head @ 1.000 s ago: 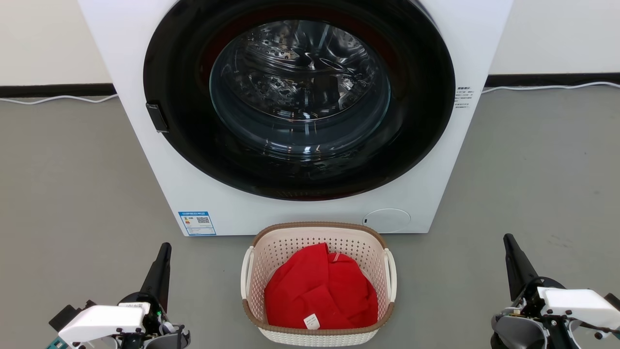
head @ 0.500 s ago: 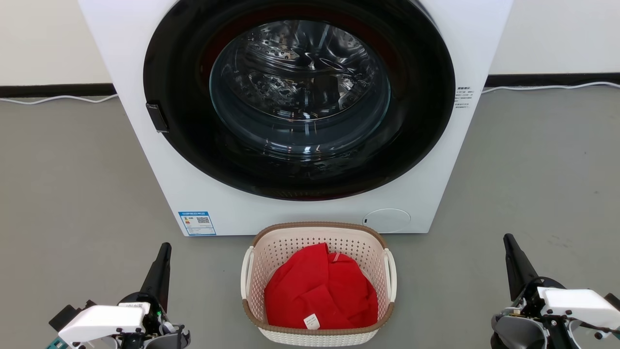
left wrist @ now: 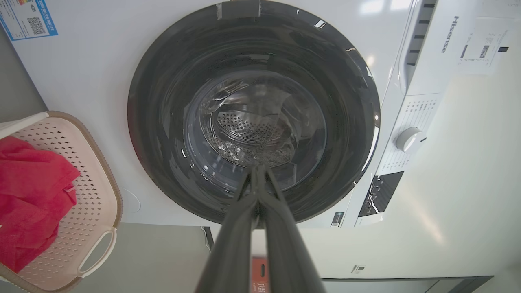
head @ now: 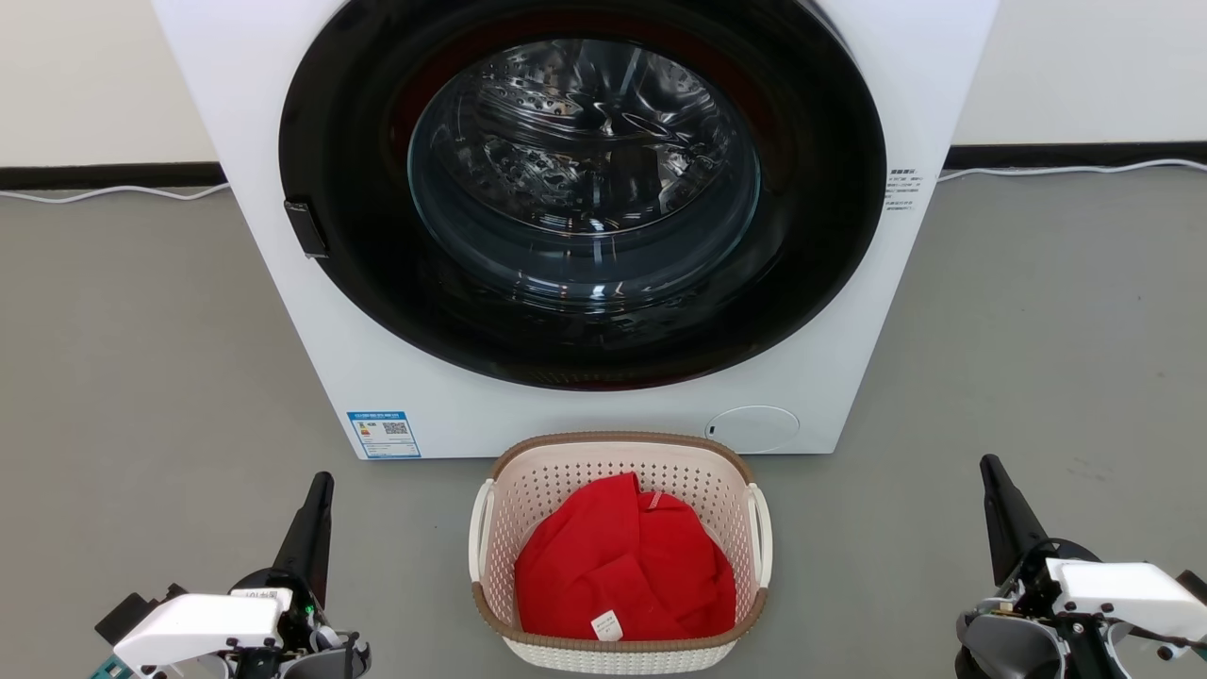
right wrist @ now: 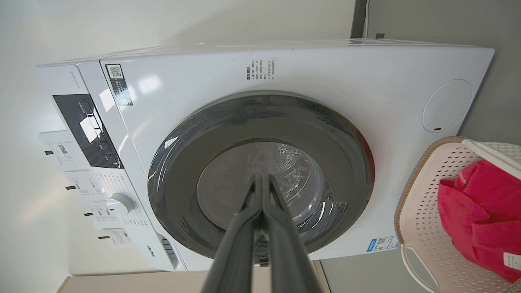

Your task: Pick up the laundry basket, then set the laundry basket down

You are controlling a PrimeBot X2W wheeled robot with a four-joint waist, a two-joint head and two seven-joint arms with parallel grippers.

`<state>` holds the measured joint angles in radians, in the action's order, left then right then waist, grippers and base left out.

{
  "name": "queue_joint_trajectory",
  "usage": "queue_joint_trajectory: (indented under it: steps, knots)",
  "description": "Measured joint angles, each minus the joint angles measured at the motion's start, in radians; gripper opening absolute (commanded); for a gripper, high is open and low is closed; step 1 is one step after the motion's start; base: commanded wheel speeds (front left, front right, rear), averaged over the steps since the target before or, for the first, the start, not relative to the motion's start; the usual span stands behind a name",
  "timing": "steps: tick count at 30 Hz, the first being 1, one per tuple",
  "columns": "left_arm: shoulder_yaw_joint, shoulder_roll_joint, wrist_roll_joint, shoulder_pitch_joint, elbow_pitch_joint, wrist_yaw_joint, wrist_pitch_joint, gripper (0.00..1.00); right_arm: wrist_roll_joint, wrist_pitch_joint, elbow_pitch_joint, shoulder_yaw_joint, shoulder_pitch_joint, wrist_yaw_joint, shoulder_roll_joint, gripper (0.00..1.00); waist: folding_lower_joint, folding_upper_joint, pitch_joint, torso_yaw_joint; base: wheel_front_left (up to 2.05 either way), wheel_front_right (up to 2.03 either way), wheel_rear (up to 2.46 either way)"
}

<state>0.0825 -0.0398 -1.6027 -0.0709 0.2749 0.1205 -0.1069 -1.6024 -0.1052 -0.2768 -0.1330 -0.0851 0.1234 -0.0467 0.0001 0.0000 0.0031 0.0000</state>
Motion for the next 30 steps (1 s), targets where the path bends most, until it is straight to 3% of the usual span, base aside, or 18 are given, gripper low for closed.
queue_joint_trajectory:
  steps: [30]
  knots:
    - [0.000, 0.000, 0.000, 0.000, 0.000, 0.000, 0.000, 0.00, 0.000, 0.000, 0.000, 0.000, 0.000, 0.000, 0.000, 0.00, 0.0000, 0.0000, 0.000, 0.000, 0.00, 0.00, 0.00]
